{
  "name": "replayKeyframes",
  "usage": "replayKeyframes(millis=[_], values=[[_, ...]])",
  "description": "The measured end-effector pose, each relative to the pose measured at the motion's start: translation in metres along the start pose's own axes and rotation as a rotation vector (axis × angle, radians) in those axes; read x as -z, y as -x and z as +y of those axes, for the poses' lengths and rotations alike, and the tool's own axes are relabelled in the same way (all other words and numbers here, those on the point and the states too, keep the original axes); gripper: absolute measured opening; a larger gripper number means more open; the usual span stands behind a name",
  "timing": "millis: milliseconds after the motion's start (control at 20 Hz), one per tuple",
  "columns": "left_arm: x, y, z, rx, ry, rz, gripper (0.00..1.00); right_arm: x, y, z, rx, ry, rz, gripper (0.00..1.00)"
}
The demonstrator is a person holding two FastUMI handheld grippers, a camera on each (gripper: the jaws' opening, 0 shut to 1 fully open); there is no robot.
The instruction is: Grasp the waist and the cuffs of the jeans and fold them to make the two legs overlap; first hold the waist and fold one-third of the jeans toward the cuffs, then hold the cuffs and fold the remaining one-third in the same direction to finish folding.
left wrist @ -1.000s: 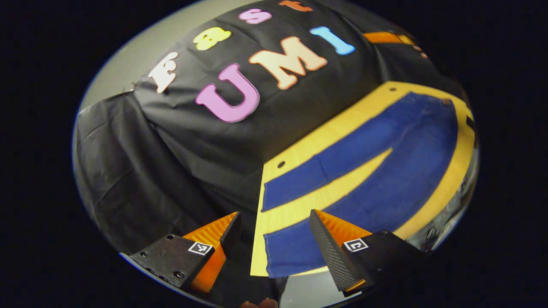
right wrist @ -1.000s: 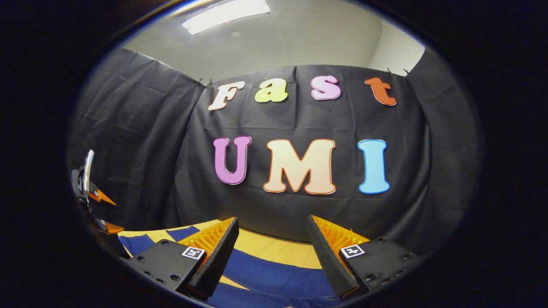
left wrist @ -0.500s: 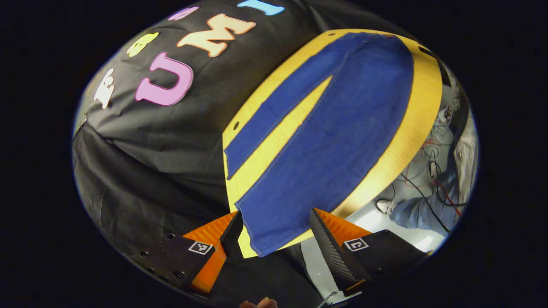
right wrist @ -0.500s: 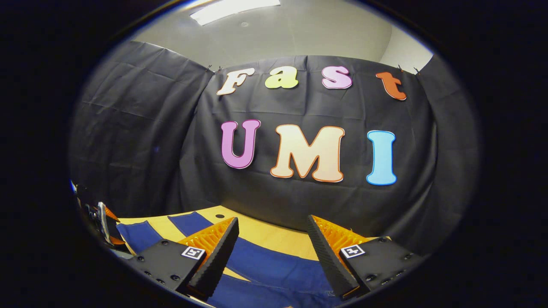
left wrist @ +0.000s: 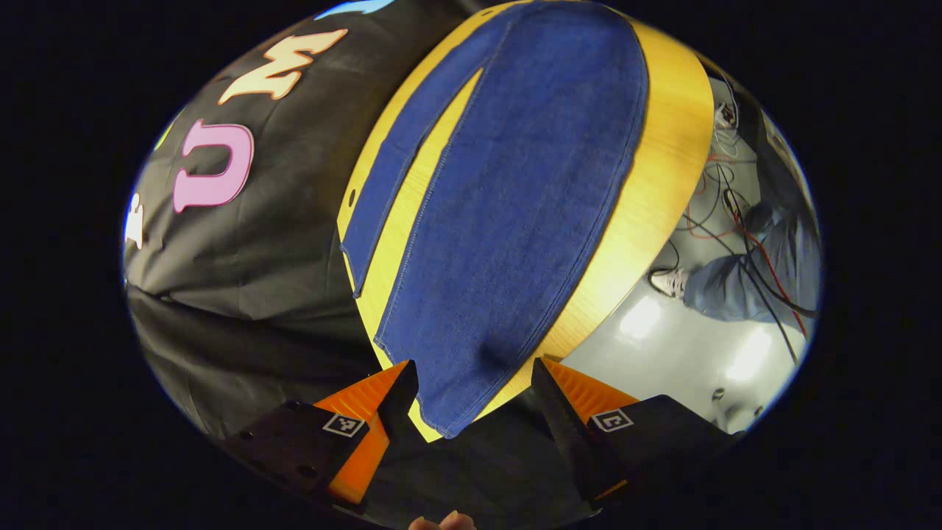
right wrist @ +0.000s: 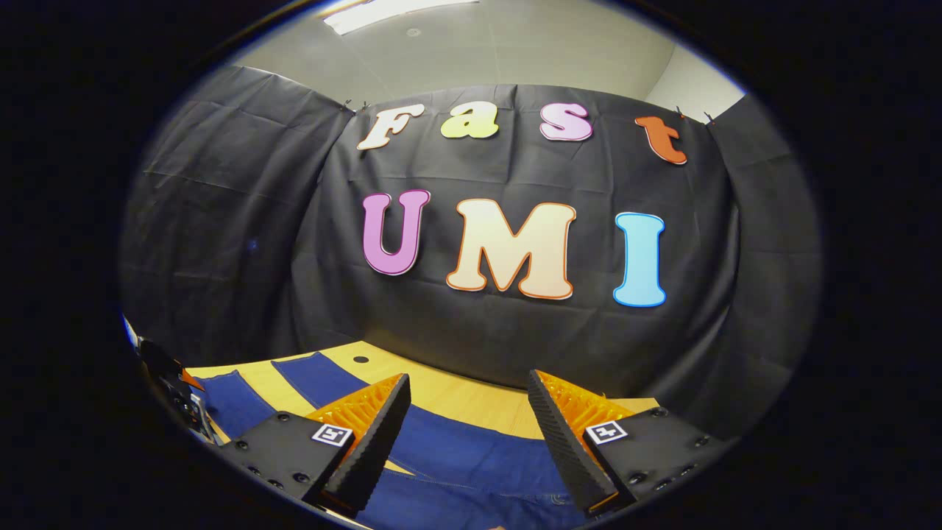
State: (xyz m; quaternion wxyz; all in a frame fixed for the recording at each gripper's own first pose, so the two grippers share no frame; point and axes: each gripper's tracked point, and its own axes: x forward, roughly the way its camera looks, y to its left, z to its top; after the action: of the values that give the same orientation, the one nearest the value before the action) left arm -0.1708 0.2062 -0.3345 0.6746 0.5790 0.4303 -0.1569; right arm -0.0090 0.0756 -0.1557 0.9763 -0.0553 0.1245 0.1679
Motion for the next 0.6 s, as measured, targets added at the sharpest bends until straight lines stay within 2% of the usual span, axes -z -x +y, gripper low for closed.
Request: replayKeyframes(millis=[150, 250, 350, 450, 500, 600], values=[[0.004, -0.009, 0.006, -0.014, -0.048, 0.018, 0.95, 0.001, 0.001, -0.007, 0.029, 0.002, 0.003, 0.99], [0.007, -0.016, 0.011, -0.020, -0.054, 0.020, 0.90, 0.005, -0.001, -0.009, 0.044, 0.001, 0.011, 0.99], [0.002, -0.022, 0.016, -0.027, -0.069, 0.015, 0.89, 0.010, -0.002, -0.011, 0.058, -0.001, 0.023, 0.99], [0.001, -0.030, 0.013, 0.000, -0.078, 0.016, 0.85, 0.014, -0.001, -0.014, 0.076, 0.000, 0.035, 0.99], [0.003, -0.033, 0.007, 0.031, -0.075, 0.024, 0.79, 0.014, 0.001, -0.018, 0.091, 0.008, 0.039, 0.99], [0.003, -0.032, 0.001, 0.042, -0.066, 0.034, 0.43, 0.019, 0.004, -0.029, 0.123, 0.035, 0.047, 1.00]])
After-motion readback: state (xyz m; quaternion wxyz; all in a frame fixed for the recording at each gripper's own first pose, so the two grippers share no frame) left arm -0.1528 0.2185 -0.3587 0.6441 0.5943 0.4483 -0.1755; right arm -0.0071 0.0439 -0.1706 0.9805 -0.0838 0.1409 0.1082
